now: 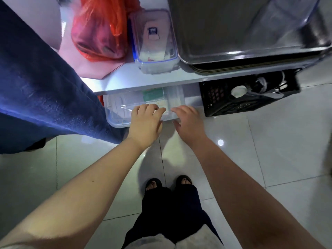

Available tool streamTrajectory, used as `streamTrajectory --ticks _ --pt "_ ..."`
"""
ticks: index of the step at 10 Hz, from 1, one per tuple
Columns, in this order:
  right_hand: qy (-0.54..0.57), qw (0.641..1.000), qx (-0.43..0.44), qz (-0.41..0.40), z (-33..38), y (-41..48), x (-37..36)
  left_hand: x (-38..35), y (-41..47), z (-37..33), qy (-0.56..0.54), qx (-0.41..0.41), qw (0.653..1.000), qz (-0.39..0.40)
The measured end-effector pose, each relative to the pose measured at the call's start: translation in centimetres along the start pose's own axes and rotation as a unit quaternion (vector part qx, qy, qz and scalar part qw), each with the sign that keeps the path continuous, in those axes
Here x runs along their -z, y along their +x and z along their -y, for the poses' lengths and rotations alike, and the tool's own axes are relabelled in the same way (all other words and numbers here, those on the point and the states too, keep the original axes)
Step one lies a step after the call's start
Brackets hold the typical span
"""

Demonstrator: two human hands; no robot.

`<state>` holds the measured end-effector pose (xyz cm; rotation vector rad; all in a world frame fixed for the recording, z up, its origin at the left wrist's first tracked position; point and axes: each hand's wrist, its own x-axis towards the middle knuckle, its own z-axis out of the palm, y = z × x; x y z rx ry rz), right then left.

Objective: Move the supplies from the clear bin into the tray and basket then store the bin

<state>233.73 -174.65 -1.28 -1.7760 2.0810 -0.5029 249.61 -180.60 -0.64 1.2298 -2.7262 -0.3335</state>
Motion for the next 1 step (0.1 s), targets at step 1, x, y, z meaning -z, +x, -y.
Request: streamTrajectory --ticks 1 --pt "-0.036 0.997 -0.023 -0.063 -0.61 -2.65 7.66 4.97 1.68 -5.46 -0.011 -0.041 0.999 -0.033"
